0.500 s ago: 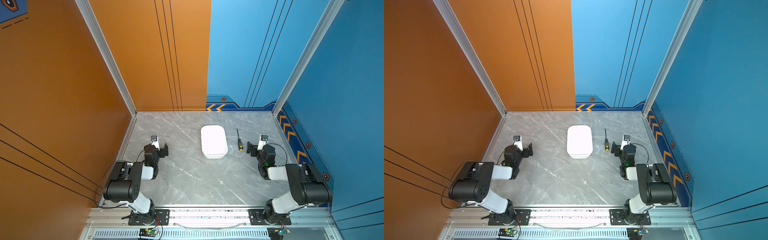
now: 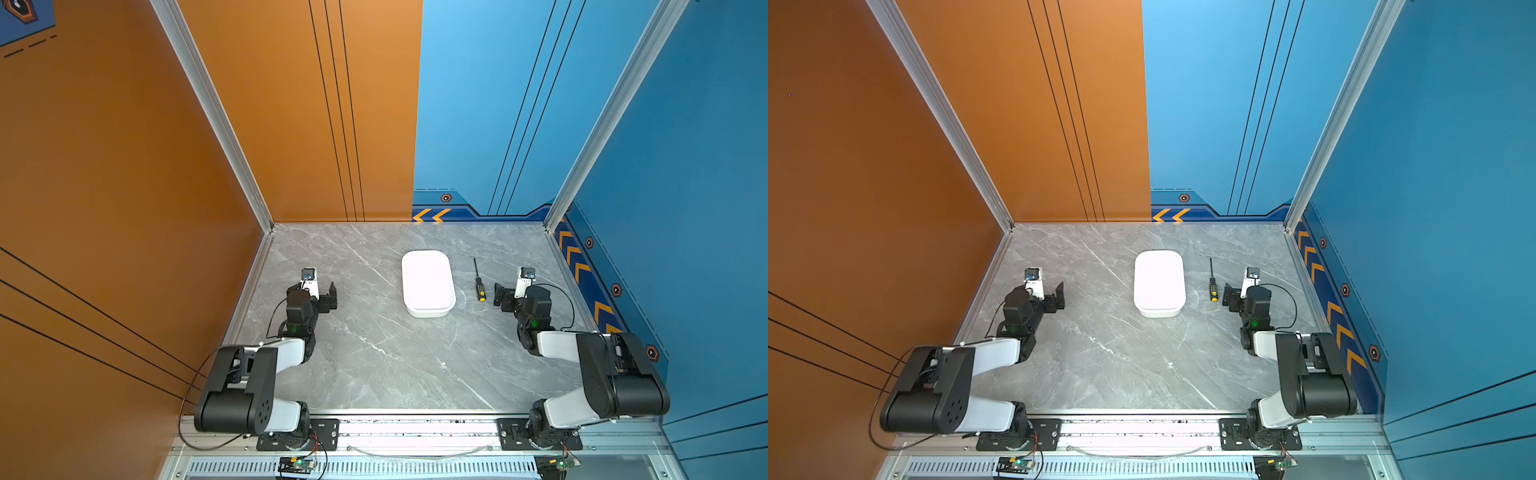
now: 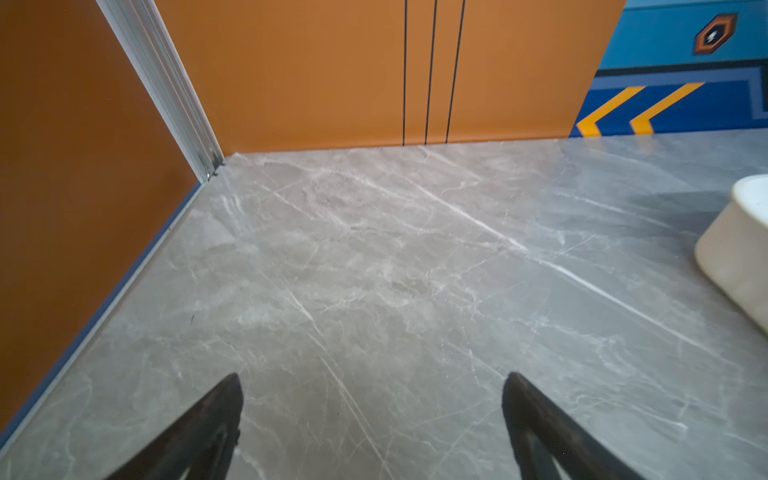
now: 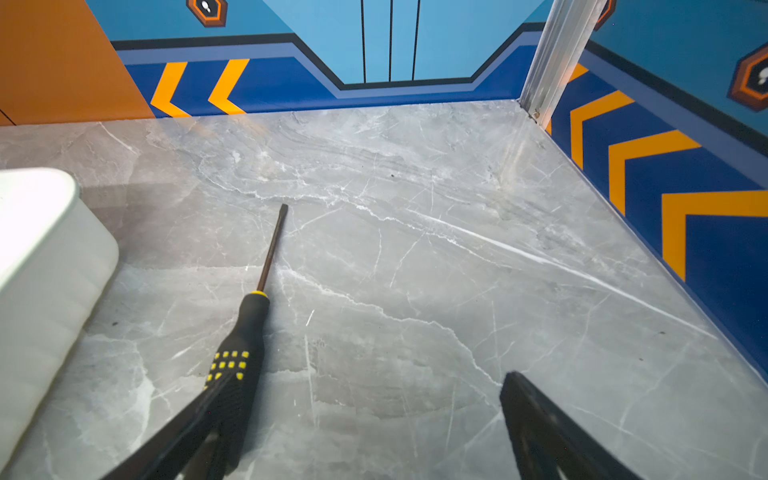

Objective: Put the screwdriver in the bin
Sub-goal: 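Move the right gripper over the screwdriver handle while the left arm rises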

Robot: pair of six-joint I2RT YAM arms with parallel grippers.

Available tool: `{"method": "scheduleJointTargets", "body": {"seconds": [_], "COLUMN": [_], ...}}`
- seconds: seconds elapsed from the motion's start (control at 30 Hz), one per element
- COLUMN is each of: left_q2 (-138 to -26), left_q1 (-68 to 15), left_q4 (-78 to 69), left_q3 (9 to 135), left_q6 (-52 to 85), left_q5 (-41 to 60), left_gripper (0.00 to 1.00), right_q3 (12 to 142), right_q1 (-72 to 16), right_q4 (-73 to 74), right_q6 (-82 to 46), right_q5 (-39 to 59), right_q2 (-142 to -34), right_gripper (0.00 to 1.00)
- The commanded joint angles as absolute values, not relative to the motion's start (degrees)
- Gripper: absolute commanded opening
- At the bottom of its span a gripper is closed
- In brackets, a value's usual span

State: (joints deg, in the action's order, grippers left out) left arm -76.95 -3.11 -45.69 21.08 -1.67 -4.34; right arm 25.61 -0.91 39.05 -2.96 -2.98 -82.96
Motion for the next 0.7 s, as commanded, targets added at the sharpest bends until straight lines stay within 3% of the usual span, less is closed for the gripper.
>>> {"method": "scheduleJointTargets", "body": {"seconds": [0.0, 0.2, 0.37, 0.53, 0.67], "left_q2": [-70.72, -70.76, -76.12, -83.76, -87.18], "left_q1": [-4.18, -7.07, -10.14, -13.10, -14.30], "left_q4": [-31.54, -25.88, -23.86, -23.93, -23.91], "left_q3": [25.73, 33.13, 37.73, 43.03, 45.45], "left_q6": [-1.69, 8.16, 15.98, 21.75, 23.69], "left_q5": [0.67, 13.77, 21.25, 29.68, 32.63], "left_gripper": [0.98, 0.98, 0.98, 0.98, 0.98], "right_q3": [35.28, 49.99, 56.82, 64.05, 66.74], "right_q1": [-1.73, -1.93, -3.16, -3.99, -6.18], "right_q4": [16.92, -8.49, -17.82, -25.39, -26.86], "right_q6": [-4.01, -7.66, -7.91, -10.81, -11.14], "right_q5": [-1.74, 4.21, 9.80, 16.04, 12.42], "right_q2": [-76.13, -75.86, -81.97, -92.10, -96.82], "right_gripper": [0.96, 0.96, 0.96, 0.83, 0.81]}}
